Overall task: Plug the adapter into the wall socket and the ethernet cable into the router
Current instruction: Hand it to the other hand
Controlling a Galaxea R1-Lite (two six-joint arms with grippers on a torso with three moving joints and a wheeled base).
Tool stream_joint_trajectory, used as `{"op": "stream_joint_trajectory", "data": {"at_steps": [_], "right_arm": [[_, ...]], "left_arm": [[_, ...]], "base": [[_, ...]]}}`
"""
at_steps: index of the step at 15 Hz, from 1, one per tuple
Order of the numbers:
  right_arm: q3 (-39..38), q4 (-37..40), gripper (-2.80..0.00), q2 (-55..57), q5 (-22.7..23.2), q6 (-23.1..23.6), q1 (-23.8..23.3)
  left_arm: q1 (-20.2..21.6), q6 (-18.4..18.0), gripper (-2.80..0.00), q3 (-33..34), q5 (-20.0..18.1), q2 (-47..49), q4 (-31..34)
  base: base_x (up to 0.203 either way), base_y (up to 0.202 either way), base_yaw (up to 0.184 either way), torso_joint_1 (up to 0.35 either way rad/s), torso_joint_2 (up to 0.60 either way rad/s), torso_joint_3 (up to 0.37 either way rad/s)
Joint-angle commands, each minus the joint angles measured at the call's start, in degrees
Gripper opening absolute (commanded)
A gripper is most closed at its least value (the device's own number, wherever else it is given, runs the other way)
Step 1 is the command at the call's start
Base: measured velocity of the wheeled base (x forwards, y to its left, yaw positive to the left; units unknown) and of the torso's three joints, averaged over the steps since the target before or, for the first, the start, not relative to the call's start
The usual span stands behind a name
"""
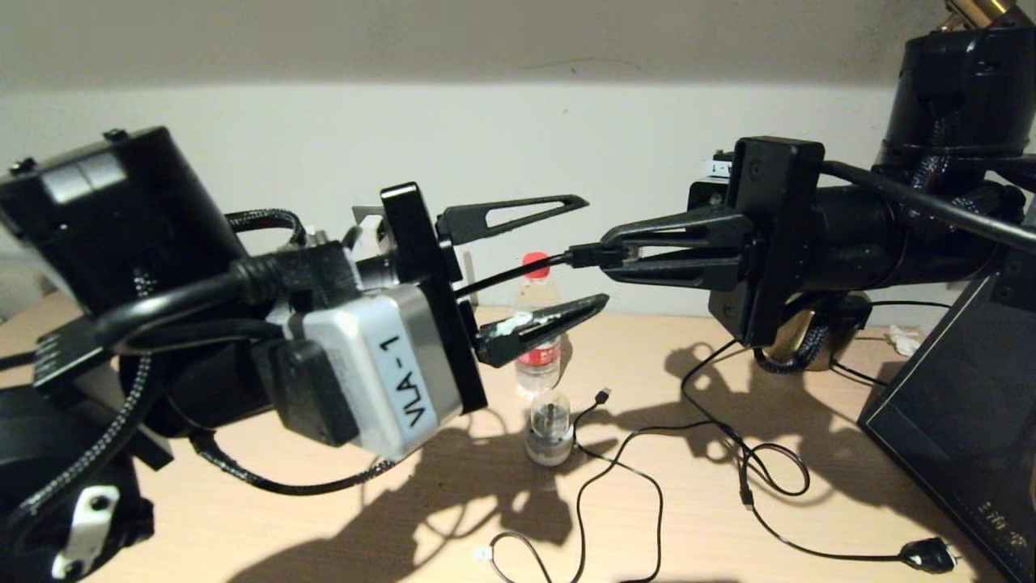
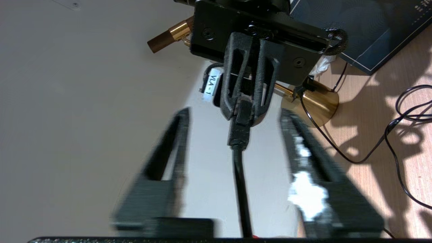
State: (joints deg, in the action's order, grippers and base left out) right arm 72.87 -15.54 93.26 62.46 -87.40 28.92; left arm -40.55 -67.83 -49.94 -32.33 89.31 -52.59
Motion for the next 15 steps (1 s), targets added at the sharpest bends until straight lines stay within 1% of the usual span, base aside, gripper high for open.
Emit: {"op": "stream_joint_trajectory", "data": {"at_steps": [1, 3, 5, 13, 14, 15], "right_arm": [[-0.3, 0.0, -2.8, -0.5, 0.5, -0.5, 0.1], [-0.5, 0.2, -2.8, -1.2, 0.7, -0.5, 0.1], [-1.2, 0.2, -2.8, -1.9, 2.0, -0.5, 0.0], [-1.3, -0.1, -2.8, -1.7, 2.1, -0.4, 0.1], [-1.3, -0.1, -2.8, -1.7, 2.1, -0.4, 0.1], [-1.3, -0.1, -2.8, -1.7, 2.1, -0.4, 0.1]], "left_arm": [[0.0, -0.4, 0.0, -0.5, -0.2, 0.1, -0.4], [0.0, -0.4, 0.0, -1.2, -0.2, 0.5, -1.0], [0.0, -0.4, 0.0, -1.5, -0.2, 0.8, -1.0], [0.5, -0.4, 0.0, -0.8, -0.3, 0.4, -1.0], [0.5, -0.4, -2.8, -0.8, -0.3, 0.4, -1.0], [0.5, -0.3, -2.8, -0.9, -0.3, 0.3, -1.1]], "base": [[0.0, 0.0, 0.0, 0.0, 0.0, 0.0], [0.0, 0.0, 0.0, 0.0, 0.0, 0.0], [0.0, 0.0, 0.0, 0.0, 0.0, 0.0], [0.0, 0.0, 0.0, 0.0, 0.0, 0.0], [0.0, 0.0, 0.0, 0.0, 0.0, 0.0], [0.0, 0.0, 0.0, 0.0, 0.0, 0.0]]}}
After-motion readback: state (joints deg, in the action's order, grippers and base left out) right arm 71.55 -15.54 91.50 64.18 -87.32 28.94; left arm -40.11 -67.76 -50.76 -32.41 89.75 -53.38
